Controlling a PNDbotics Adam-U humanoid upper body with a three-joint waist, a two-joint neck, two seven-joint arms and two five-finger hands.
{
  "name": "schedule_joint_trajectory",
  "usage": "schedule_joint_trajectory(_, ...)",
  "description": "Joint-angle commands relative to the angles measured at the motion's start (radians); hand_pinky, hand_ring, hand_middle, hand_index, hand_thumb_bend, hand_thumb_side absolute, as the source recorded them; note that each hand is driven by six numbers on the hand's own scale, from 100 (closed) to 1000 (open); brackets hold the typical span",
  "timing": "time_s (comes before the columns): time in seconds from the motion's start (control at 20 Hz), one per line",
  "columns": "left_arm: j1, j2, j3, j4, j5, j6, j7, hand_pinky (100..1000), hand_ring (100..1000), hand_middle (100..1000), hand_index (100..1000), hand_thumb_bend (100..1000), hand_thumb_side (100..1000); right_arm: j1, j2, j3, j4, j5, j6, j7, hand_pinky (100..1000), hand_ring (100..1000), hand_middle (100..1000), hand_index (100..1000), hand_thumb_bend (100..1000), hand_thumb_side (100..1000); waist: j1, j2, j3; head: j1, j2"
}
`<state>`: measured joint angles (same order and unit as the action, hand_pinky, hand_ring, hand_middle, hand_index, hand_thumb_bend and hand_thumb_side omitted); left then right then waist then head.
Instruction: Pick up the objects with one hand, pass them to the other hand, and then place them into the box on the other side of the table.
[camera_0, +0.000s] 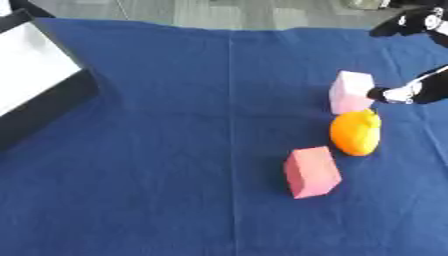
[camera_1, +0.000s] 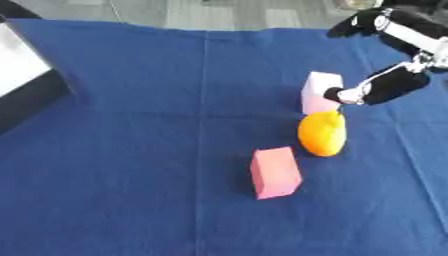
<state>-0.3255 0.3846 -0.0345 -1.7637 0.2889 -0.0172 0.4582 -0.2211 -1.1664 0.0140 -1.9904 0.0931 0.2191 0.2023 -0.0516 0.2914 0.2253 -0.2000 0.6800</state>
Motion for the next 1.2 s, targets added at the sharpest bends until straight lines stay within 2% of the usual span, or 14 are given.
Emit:
schedule_joint_trajectory(0.05,-0.018,0.008,0.002,-0.025,0.000,0.001,-0.006,964,794,785,772,177,875,-0.018,-0.026,-0.010,0.003,0.039,0.005,0.006,920,875,801,818,516,161,-0.011,0.006,0.006,-0.010,-0.023)
schedule_joint_trajectory(0.1,-0.022,0.007,0.001,-0.026,0.000,0.001,-0.006,964,794,785,772,177,874,-0.020,-0.023,-0.007,0.008,0.048,0.004,0.008,920,875,801,818,526,136,-0.012,0.009,0.009,-0.011,-0.026)
schedule_joint_trajectory(0.15,-0.024,0.006,0.000,-0.027,0.000,0.002,-0.007,964,794,785,772,177,875,-0.022,-0.020,-0.004,0.012,0.056,0.003,0.011,921,875,802,817,513,157,-0.012,0.011,0.012,-0.011,-0.029)
schedule_joint_trajectory(0.65,-0.044,0.000,-0.008,-0.031,0.000,0.007,-0.015,965,795,785,772,176,876,-0.043,0.007,0.006,0.081,0.120,-0.001,0.008,921,868,803,816,495,128,-0.014,0.031,0.032,-0.034,-0.044)
schedule_joint_trajectory(1.2,-0.046,0.023,-0.011,-0.100,0.005,0.007,-0.030,965,798,787,773,159,848,-0.029,0.015,0.005,0.113,0.147,-0.007,0.036,918,866,806,827,506,167,-0.001,0.050,0.045,-0.048,-0.035)
